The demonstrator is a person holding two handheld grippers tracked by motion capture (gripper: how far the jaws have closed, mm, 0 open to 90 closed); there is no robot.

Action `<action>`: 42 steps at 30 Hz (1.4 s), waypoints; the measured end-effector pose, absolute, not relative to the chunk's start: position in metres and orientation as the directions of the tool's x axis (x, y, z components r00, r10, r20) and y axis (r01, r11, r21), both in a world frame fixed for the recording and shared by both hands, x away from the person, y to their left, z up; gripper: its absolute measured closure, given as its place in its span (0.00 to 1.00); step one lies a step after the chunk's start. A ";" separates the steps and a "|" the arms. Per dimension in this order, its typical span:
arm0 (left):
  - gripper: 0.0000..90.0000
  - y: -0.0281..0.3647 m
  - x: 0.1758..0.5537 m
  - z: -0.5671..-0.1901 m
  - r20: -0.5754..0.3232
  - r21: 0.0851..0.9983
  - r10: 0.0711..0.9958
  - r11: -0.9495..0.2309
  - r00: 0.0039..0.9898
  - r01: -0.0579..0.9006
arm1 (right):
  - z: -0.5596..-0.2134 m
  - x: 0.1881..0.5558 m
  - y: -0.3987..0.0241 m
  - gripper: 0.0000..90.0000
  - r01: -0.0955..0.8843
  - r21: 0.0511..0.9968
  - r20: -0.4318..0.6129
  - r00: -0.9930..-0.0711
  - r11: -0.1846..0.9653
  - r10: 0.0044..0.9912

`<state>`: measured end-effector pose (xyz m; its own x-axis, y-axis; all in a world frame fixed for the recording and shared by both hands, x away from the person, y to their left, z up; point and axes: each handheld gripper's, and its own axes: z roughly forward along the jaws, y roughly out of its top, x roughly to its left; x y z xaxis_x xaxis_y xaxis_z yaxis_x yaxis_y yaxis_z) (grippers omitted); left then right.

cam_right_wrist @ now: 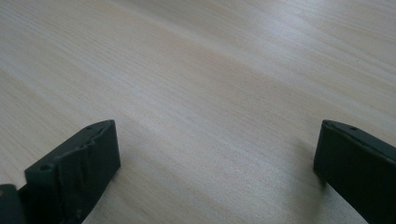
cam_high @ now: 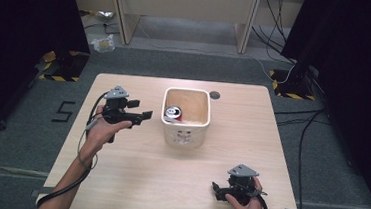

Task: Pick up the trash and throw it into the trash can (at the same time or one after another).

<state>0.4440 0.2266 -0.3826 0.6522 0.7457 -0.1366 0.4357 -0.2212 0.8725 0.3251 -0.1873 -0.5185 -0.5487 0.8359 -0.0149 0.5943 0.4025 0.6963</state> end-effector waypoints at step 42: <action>0.18 0.253 0.438 -0.436 -0.193 0.865 0.764 -0.164 0.615 0.475 | -0.518 0.325 -0.187 0.01 0.594 0.696 -0.015 -0.549 0.402 0.836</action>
<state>0.4380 0.2532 -0.4359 0.6151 0.7644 -0.1932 0.4750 -0.1637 0.8646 0.3251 -0.1873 -0.5185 -0.5486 0.8360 -0.0150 0.5942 0.4024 0.6964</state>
